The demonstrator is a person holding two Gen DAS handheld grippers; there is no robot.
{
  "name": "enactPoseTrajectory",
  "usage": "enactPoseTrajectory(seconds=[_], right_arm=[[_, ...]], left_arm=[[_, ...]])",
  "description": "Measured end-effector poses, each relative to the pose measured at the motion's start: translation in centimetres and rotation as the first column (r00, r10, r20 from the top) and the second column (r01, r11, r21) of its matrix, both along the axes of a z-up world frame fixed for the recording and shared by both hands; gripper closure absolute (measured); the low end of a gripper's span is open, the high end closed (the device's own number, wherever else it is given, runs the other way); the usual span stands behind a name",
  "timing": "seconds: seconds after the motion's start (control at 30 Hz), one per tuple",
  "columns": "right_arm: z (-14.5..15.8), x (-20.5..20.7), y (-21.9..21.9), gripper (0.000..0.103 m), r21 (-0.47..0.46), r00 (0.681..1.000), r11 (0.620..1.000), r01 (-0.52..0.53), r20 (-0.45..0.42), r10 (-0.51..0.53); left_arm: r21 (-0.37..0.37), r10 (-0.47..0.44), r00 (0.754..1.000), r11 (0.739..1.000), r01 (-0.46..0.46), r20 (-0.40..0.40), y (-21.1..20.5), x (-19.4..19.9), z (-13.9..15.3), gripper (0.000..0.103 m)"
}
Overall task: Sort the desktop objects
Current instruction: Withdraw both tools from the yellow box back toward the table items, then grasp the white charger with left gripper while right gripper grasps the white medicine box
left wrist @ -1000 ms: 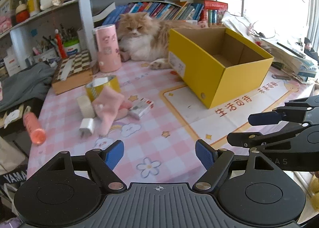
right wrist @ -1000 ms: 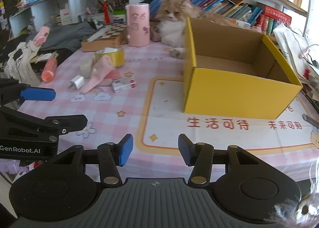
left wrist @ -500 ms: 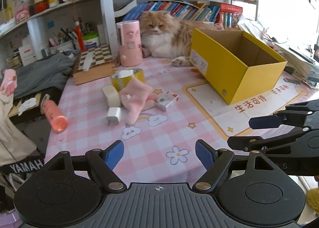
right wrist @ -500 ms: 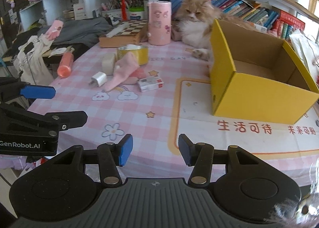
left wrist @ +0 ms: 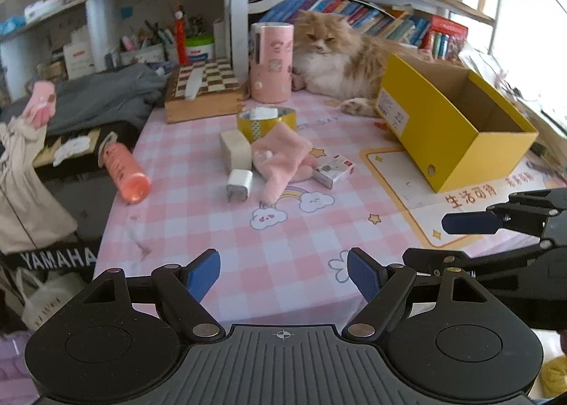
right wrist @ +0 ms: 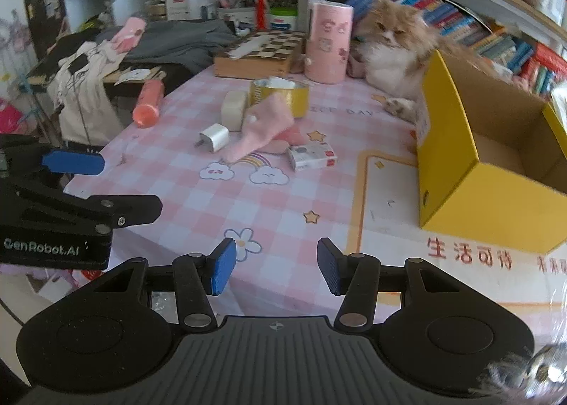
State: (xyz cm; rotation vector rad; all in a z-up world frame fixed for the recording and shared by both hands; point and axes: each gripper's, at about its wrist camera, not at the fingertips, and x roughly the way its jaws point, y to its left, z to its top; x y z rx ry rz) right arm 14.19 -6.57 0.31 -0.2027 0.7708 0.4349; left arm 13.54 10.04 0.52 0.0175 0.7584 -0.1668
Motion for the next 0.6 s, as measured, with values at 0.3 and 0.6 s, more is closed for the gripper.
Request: enactPoseTrajectory(seconds=[0.3, 0.6], right_arm=[[-0.2, 2.0, 0.7, 0.055, -0.065, 0.996, 0.994, -0.085, 0.023, 0.087], [-0.2, 6.4, 1.2, 0.055, -0.063, 0.987, 0.985, -0.158, 0.021, 0.160]], left_arm=[[-0.016, 0.077, 0.997, 0.997, -0.077, 0.011, 0.2, 2.1, -0.4, 0.022], [-0.036, 0.207, 0.978, 0.978, -0.207, -0.006, 1.4, 4.7, -1.1, 0.022]])
